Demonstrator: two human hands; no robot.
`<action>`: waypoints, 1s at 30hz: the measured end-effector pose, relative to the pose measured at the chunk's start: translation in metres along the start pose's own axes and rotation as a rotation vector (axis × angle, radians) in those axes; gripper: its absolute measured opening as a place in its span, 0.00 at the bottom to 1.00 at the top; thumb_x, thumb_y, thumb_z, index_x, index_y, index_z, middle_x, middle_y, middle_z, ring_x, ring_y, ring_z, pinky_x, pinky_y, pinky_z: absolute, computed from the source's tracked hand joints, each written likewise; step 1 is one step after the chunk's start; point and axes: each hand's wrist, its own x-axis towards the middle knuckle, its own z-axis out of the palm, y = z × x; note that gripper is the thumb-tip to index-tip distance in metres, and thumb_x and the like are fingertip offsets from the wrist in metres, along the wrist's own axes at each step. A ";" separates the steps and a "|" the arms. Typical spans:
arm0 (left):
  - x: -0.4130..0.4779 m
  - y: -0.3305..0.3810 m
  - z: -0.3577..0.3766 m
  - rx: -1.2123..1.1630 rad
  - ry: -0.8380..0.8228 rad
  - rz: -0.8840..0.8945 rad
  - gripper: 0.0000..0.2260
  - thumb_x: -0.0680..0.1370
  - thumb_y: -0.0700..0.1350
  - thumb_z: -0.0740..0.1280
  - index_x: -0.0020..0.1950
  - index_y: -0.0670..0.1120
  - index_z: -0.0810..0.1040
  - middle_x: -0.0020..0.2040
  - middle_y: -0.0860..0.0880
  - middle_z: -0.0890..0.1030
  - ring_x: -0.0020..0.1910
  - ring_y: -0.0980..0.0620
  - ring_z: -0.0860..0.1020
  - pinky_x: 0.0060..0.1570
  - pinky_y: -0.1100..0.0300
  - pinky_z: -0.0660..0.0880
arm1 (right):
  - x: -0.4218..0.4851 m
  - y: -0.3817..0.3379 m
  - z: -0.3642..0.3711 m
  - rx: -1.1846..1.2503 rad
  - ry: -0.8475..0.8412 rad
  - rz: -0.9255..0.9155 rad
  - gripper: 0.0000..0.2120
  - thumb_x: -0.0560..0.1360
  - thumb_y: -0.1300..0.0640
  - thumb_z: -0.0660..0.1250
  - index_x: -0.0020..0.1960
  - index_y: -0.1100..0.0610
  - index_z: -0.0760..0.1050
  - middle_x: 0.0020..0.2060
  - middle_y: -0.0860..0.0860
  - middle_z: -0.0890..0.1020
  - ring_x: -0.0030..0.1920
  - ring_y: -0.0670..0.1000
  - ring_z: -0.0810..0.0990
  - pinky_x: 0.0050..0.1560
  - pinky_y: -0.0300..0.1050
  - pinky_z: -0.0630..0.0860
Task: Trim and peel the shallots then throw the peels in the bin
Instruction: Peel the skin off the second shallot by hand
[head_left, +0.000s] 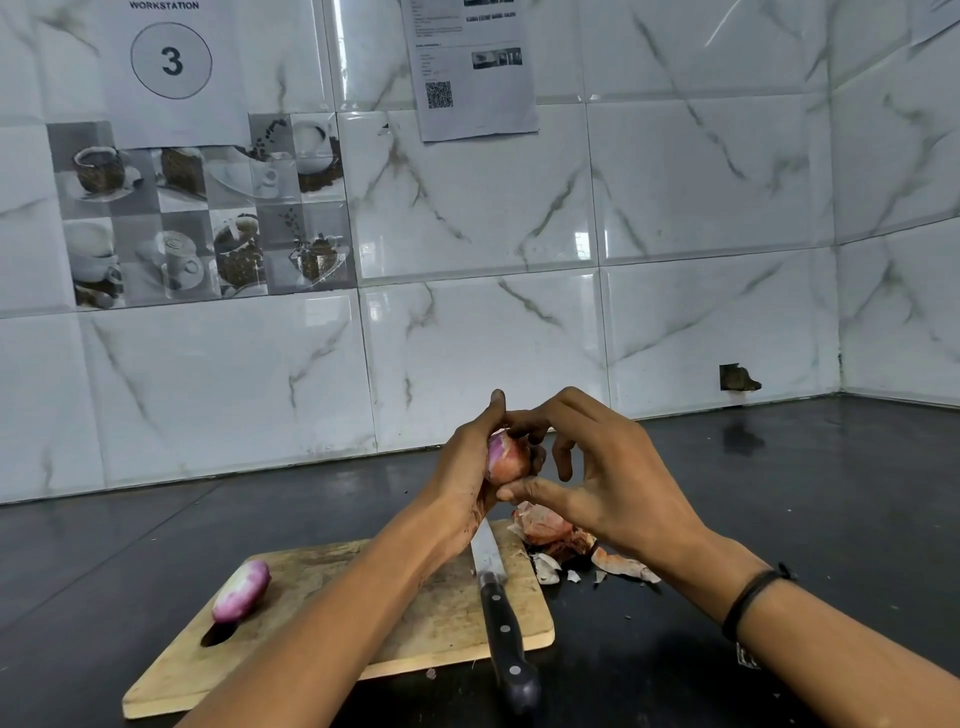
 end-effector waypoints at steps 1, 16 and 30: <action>0.000 0.000 0.000 0.003 -0.002 0.001 0.21 0.83 0.57 0.59 0.43 0.44 0.84 0.39 0.47 0.83 0.34 0.53 0.81 0.24 0.64 0.72 | 0.000 0.000 0.000 0.007 0.006 -0.002 0.24 0.67 0.40 0.76 0.60 0.44 0.78 0.49 0.39 0.76 0.40 0.47 0.77 0.41 0.50 0.79; -0.002 0.001 0.000 0.077 0.033 0.007 0.19 0.83 0.58 0.59 0.47 0.46 0.83 0.37 0.47 0.84 0.35 0.53 0.81 0.32 0.61 0.75 | 0.000 -0.003 0.002 0.140 0.004 0.077 0.16 0.66 0.44 0.80 0.46 0.40 0.74 0.43 0.43 0.80 0.38 0.49 0.77 0.40 0.53 0.78; 0.000 0.000 -0.001 0.111 0.021 0.005 0.19 0.82 0.59 0.59 0.48 0.47 0.82 0.38 0.47 0.84 0.37 0.52 0.82 0.35 0.60 0.77 | 0.000 -0.004 0.001 0.113 -0.021 0.087 0.20 0.64 0.36 0.78 0.47 0.43 0.74 0.43 0.42 0.79 0.41 0.47 0.80 0.43 0.53 0.79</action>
